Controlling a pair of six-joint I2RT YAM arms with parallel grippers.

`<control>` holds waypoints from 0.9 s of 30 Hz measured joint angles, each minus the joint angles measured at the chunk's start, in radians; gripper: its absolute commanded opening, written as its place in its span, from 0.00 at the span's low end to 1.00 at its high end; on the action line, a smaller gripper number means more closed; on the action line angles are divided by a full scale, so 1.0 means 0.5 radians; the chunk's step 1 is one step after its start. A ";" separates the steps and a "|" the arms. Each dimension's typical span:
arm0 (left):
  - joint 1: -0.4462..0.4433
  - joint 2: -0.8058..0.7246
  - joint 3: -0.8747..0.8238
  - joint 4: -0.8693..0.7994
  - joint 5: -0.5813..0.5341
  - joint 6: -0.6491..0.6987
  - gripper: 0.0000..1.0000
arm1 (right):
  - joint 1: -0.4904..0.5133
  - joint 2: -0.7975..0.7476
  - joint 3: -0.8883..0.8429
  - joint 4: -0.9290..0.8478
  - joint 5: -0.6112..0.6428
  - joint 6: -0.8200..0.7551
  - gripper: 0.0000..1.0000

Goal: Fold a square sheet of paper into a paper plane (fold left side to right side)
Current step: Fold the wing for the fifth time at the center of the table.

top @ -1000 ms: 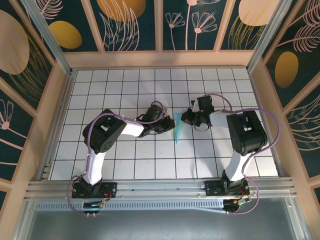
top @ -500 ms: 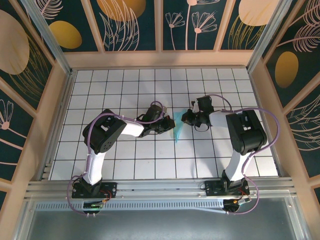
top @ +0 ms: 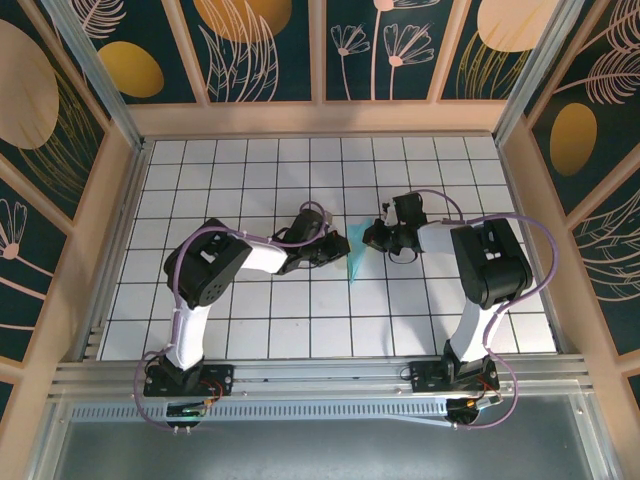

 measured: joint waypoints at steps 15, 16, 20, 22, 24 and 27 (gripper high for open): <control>0.039 -0.449 -0.021 -0.406 0.024 0.203 0.04 | 0.000 -0.001 -0.021 0.043 -0.004 0.004 0.00; 0.022 -0.445 -0.014 -0.407 0.063 0.203 0.04 | 0.000 0.000 -0.021 0.043 -0.004 0.004 0.00; -0.063 -0.377 0.069 -0.425 0.176 0.200 0.03 | 0.000 0.000 -0.021 0.043 -0.005 0.004 0.00; -0.099 -0.325 0.121 -0.426 0.213 0.199 0.03 | 0.000 0.000 -0.021 0.043 -0.005 0.004 0.00; -0.122 -0.273 0.157 -0.426 0.234 0.199 0.03 | 0.001 0.000 -0.021 0.043 -0.005 0.004 0.00; -0.128 -0.201 0.179 -0.429 0.262 0.199 0.03 | 0.001 0.000 -0.021 0.043 -0.005 0.004 0.00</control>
